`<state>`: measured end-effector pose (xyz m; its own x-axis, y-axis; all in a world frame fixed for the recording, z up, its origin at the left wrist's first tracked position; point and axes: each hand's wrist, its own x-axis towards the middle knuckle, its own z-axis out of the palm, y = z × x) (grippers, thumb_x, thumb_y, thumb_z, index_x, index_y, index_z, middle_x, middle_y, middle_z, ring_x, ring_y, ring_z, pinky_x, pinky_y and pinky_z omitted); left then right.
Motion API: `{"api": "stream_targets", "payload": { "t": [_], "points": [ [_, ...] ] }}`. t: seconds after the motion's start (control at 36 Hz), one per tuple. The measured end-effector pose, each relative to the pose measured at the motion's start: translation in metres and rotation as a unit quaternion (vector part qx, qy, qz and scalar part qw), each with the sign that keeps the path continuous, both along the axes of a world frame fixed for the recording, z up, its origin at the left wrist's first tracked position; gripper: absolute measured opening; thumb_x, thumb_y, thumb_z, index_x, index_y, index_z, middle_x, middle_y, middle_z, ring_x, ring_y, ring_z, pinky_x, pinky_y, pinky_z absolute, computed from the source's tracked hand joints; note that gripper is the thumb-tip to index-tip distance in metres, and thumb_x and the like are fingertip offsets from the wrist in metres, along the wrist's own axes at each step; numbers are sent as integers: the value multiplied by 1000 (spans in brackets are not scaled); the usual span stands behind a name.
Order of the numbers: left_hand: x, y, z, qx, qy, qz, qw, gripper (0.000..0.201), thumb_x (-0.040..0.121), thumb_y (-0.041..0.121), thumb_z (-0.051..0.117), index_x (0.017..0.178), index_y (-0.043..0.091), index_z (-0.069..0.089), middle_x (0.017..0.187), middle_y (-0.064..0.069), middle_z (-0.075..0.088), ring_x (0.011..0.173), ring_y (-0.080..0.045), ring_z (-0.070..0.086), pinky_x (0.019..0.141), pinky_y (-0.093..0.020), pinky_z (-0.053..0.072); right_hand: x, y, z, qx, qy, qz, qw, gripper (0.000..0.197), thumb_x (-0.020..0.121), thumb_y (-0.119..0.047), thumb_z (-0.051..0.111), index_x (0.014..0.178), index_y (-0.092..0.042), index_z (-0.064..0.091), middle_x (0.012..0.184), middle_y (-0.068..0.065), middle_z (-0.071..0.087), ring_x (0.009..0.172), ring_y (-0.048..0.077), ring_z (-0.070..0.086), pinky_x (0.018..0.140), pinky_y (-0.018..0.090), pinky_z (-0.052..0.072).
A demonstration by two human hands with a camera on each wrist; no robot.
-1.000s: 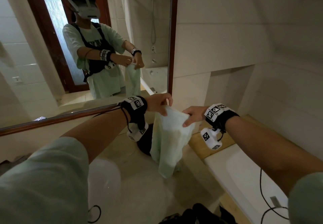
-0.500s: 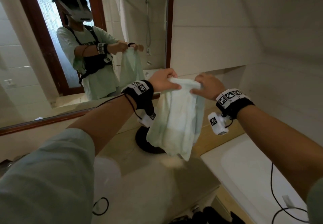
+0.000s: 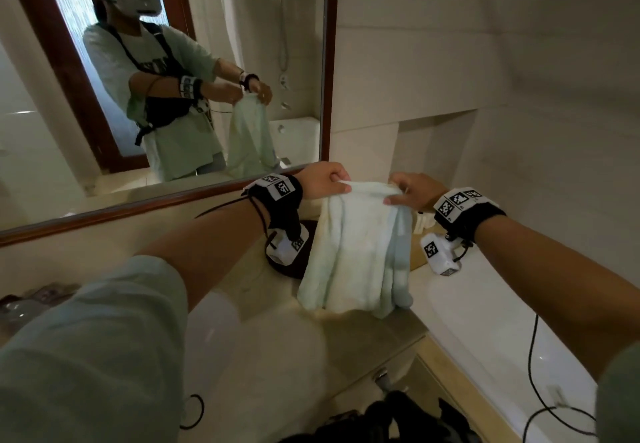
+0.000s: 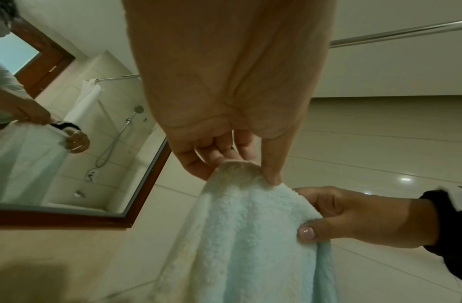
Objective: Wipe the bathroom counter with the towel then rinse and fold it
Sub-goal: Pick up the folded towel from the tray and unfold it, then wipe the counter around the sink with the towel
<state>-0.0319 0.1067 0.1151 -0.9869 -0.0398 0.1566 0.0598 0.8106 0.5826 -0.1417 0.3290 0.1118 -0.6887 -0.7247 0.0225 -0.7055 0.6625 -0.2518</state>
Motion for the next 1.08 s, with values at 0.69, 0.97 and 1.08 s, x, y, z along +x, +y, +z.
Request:
{"api": "stream_targets", "payload": {
  "t": [0.69,0.97,1.08],
  "points": [
    [-25,28,-87,152,33,107,982,7,86,17,65,84,22,62,75,9,56,81,-12,55,74,-18,44,-6,5,-62,-132,-14,-89,987,28,85,-19,70,85,-11,43,73,2,48,74,19,46,55,30,25],
    [1,17,-136,97,-86,58,990,12,82,26,73,89,19,66,94,-2,70,84,-10,61,69,-13,43,10,12,-114,50,-130,-50,989,44,80,-29,76,68,-27,33,70,-8,38,76,19,42,51,21,26],
    [9,13,-140,79,-171,19,982,15,80,24,75,92,16,69,97,-3,71,91,-13,64,80,-21,47,13,14,-127,69,-146,-34,986,38,74,-29,81,80,-17,45,76,-3,44,77,19,43,53,24,29]
  ]
}}
